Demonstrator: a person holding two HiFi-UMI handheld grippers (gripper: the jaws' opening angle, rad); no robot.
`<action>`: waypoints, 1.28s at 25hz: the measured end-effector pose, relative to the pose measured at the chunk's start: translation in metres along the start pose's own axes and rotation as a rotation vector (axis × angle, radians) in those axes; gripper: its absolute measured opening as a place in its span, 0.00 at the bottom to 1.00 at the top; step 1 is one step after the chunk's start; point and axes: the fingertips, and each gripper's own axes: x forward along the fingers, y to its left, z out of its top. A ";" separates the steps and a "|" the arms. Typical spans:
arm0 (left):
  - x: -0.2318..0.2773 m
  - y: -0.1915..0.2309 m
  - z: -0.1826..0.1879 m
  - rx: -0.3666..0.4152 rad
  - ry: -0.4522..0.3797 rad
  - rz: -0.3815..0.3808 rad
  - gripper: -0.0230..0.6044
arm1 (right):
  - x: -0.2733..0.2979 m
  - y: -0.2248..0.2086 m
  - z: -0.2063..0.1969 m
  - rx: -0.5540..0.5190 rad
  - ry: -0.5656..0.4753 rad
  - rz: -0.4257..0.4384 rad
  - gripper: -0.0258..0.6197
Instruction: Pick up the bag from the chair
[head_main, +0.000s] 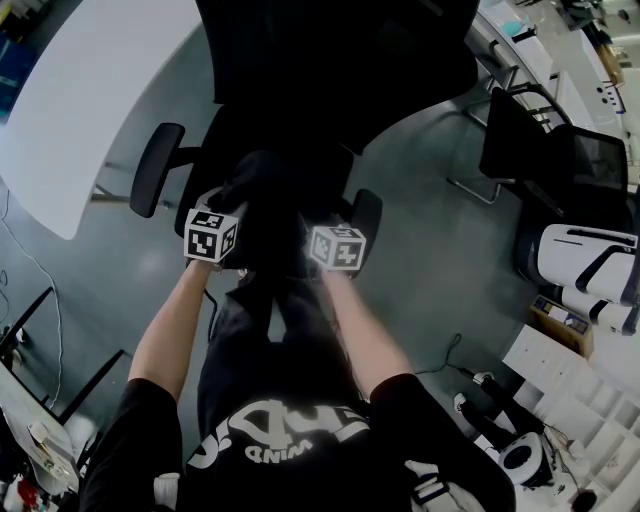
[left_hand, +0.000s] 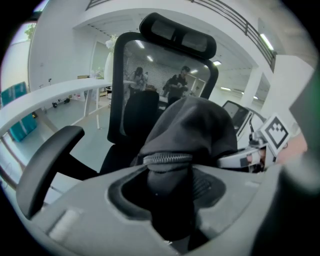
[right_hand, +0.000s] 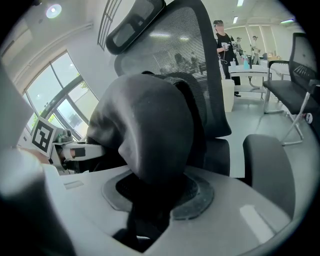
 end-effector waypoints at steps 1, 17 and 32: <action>0.000 -0.002 -0.002 -0.006 -0.002 -0.004 0.33 | 0.000 0.000 0.000 0.002 -0.001 -0.001 0.24; -0.017 -0.020 -0.007 -0.135 -0.029 -0.045 0.07 | -0.011 0.024 0.013 -0.044 -0.018 0.030 0.10; -0.083 -0.023 0.026 -0.206 -0.141 -0.036 0.06 | -0.052 0.090 0.032 -0.136 -0.035 0.122 0.08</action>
